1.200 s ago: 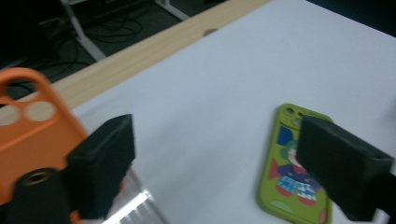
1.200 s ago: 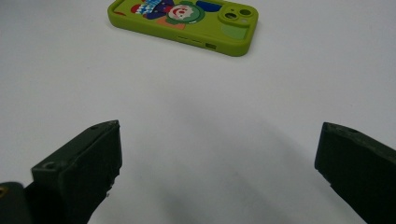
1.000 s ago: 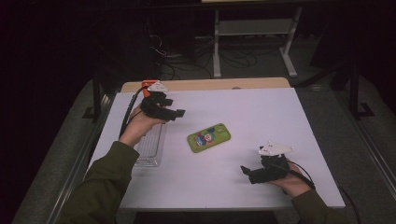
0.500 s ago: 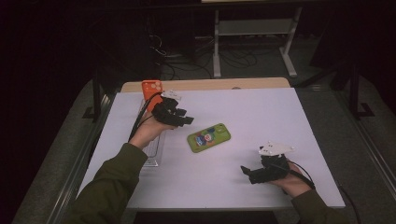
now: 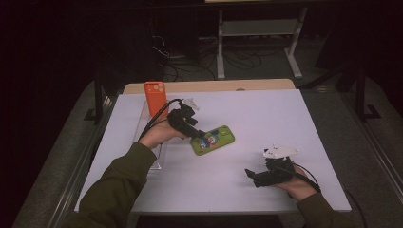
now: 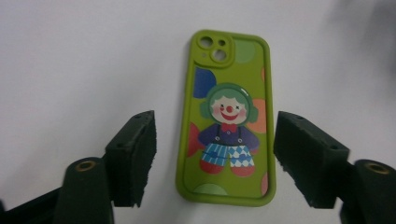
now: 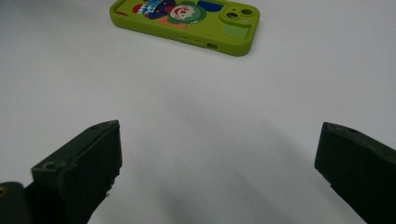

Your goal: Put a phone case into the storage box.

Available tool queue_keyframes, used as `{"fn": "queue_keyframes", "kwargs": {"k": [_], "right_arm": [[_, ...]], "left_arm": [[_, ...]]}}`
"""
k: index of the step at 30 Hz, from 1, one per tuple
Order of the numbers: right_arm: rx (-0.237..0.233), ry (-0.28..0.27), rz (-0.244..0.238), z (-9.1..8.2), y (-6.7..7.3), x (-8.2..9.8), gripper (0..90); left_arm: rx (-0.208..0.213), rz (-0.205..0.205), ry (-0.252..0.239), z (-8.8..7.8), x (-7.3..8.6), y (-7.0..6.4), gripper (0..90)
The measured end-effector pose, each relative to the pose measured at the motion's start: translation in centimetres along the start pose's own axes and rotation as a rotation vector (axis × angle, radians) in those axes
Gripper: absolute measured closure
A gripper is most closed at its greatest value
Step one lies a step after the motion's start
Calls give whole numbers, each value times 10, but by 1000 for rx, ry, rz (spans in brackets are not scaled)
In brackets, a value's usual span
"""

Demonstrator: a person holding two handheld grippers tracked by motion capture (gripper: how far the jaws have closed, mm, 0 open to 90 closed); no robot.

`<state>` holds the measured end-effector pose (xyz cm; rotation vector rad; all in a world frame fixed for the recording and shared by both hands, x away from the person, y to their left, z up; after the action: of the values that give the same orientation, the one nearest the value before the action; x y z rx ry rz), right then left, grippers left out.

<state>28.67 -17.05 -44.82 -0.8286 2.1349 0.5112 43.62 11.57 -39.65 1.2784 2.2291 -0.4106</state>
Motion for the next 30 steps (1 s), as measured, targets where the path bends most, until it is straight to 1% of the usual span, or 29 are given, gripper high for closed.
{"fn": "queue_keyframes", "kwargs": {"k": [2, 6, 8, 9, 12, 15, 16, 21, 23, 27, 30], "right_arm": [[0, 0, 0, 0, 0, 0, 2], [0, -1, 0, 0, 0, 0, 2], [-1, -3, -2, 0, 0, 0, 2], [-2, -2, -3, 0, 0, 0, 2], [-4, -2, -3, -1, 0, 0, 2], [-5, -3, -3, -1, -1, 0, 2], [-5, -3, -4, -1, -1, 0, 2], [-6, -1, -1, -1, -1, 0, 2], [-6, -1, -1, -1, -1, 0, 2], [-6, -1, -1, -1, -1, 0, 2], [-6, -2, -2, -1, 0, 0, 2]], "left_arm": [[1, 24, 29, 4, -2, -2, 265], [14, 33, 51, 13, -6, -6, 222], [23, 46, 61, 18, -6, -7, 201], [29, 42, 70, 21, -6, -9, 187], [39, 64, 107, 29, -4, -11, 154], [33, 93, 137, 36, -2, -13, 132], [35, 91, 144, 38, -1, -15, 129], [40, 124, 164, 45, 0, -18, 101], [34, 133, 177, 48, 1, -19, 91], [24, 140, 183, 52, 2, -20, 90], [25, 138, 189, 54, 2, -20, 90]]}}
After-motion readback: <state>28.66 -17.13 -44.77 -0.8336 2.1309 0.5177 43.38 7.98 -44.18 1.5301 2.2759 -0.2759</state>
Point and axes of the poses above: each handheld gripper's, and its own axes: z roughly forward along the jaws, x roughly out of its underside, y roughly to its left, the point moved 2 cm from there along z, roughly forward along the jaws, and after that the axes turned 6 degrees about -x, right-handed, at the moved point
